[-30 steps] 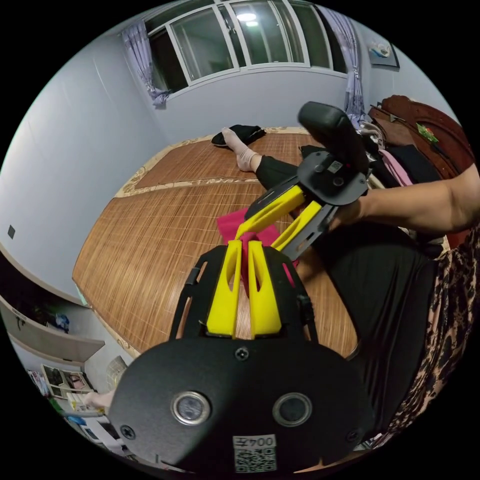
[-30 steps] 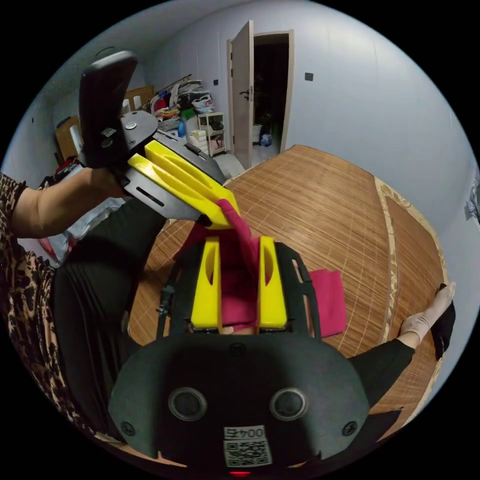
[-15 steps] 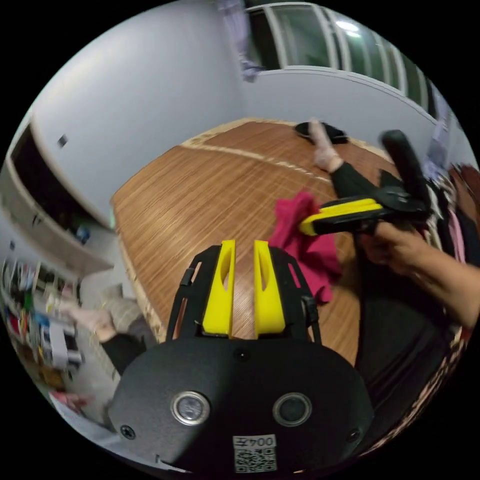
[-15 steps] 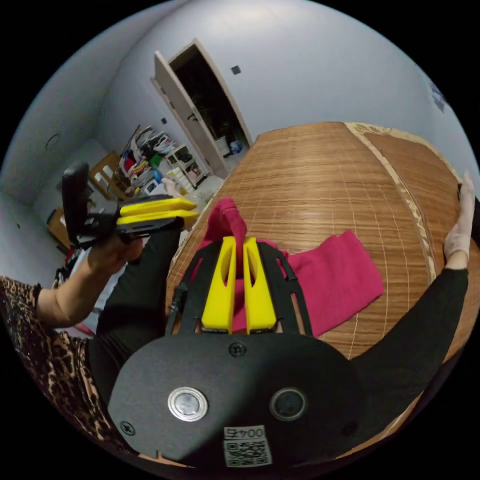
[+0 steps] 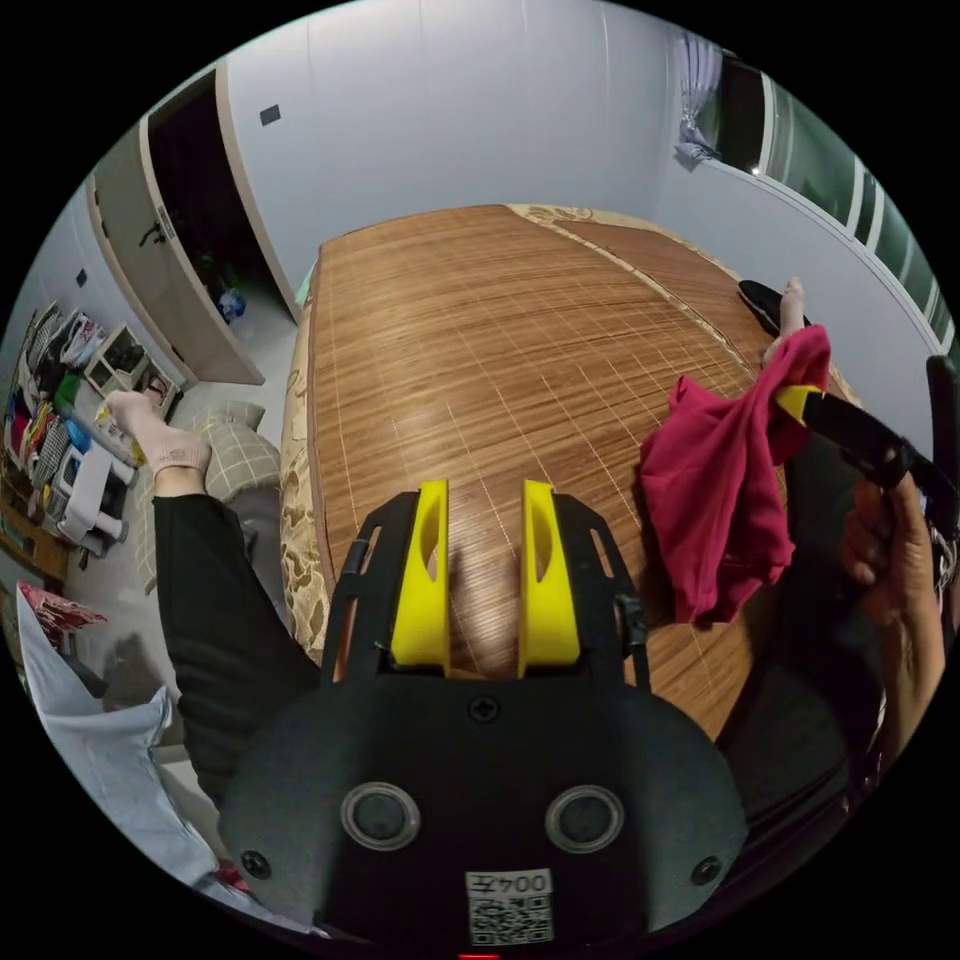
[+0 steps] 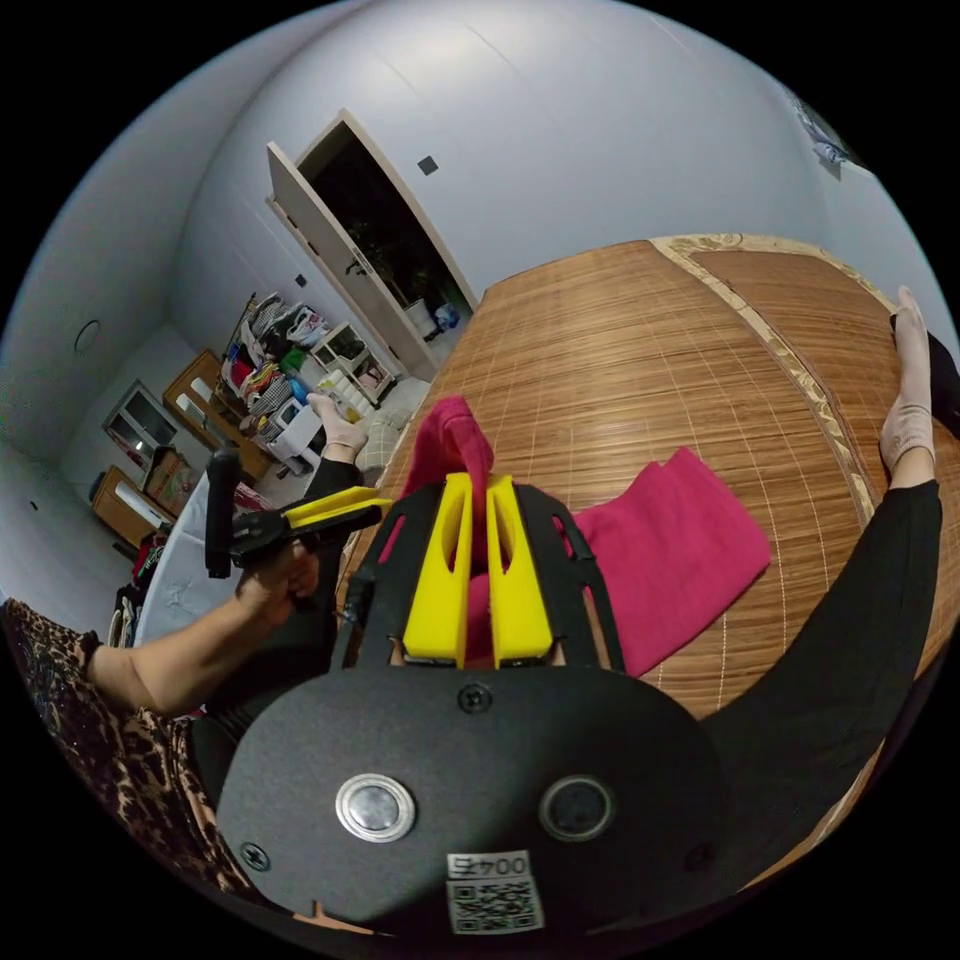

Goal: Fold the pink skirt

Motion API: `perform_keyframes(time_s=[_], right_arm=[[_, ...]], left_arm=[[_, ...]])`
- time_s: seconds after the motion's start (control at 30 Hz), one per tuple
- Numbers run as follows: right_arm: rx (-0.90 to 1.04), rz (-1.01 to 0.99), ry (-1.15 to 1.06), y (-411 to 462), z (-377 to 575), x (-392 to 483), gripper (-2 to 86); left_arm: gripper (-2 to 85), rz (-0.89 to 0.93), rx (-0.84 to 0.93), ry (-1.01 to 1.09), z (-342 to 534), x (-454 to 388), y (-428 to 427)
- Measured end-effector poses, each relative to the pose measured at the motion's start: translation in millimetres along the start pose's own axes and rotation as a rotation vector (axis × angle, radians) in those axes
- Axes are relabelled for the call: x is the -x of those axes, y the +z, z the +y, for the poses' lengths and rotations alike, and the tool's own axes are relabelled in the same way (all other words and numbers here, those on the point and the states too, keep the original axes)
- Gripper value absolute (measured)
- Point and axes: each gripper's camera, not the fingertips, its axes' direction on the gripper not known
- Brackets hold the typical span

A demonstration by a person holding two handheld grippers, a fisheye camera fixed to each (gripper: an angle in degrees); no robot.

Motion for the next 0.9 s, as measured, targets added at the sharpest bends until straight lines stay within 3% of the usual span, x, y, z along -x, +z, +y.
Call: perform_keyframes(time_s=[0.43, 0.73, 0.9], right_arm=[[-0.027, 0.035, -0.025, -35.6, -37.7, 28.1, 2.4], [-0.127, 0.07, -0.077, -89.8, -83.0, 56.0, 2.3], [-0.151, 0.034, -0.036, -107.5, -81.9, 58.2, 2.2]], left_arm=[[10.4, 0.083, -0.012, -0.041, 18.4, 29.3, 28.7], [10.8, 0.324, -0.066, 0.048, 44.5, 26.9, 32.9], [12.5, 0.409, -0.16, 0.176, 43.2, -20.9, 16.4]])
